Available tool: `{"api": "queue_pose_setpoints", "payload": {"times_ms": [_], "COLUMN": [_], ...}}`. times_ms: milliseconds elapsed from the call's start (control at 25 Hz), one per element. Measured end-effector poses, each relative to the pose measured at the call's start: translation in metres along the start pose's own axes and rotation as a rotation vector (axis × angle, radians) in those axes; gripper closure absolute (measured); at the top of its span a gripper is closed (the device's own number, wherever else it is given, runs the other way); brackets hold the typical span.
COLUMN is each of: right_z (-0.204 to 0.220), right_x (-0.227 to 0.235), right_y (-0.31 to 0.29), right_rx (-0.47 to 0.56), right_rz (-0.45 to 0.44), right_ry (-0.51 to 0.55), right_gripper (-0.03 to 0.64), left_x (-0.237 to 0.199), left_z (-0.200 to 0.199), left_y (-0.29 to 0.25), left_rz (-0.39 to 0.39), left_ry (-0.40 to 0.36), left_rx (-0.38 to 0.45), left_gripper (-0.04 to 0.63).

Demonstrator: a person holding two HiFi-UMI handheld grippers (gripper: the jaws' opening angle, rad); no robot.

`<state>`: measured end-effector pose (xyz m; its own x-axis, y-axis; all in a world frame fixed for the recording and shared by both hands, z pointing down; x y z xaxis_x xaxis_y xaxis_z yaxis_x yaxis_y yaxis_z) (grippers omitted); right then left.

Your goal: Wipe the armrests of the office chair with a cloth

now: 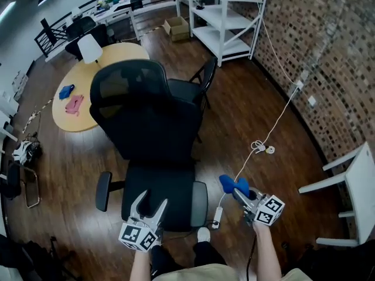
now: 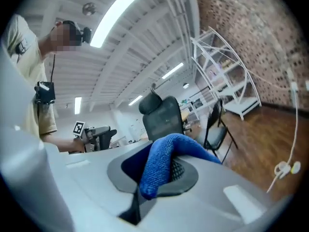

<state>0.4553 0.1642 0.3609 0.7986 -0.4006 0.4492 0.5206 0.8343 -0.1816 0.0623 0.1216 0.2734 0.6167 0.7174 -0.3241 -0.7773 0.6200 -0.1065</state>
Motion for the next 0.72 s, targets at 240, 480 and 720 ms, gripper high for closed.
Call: {"api": "queue_pose_setpoints", "payload": {"times_ms": [240,480,720], "right_z": [-0.135,-0.167,-0.159], "right_x": [-0.128,-0.259,-0.318], "right_y": [-0.038,-0.082,-0.120], "right_rx": [0.245,0.323,0.302], "right_rz": [0.029,0.115,0.117], "right_ry": [0.211,0.433,0.474], "right_gripper": [0.598,0.598,0.598], "left_x": [0.005,-0.007,-0.018], "left_z": [-0.105,-0.154,-0.183], "left_y": [0.028,0.083,0.103], "left_rz": [-0.021,-0.096,-0.106], "left_ry": [-0.164,-0.283,-0.283], "left_rx": [0.141,0.205,0.260], "left_gripper": [0.324,0.324,0.324]}}
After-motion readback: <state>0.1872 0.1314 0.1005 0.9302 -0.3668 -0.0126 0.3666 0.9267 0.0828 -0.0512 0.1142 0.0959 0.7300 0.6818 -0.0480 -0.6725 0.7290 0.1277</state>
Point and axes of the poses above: the fingertips, and each gripper's own axes: y backward along the fingers, x to its right, z out of its underside, the point moved 9 cm from there along y, backward along the fingers, and after that the axes turned 10 degrees about z, right-handed, at the moved point
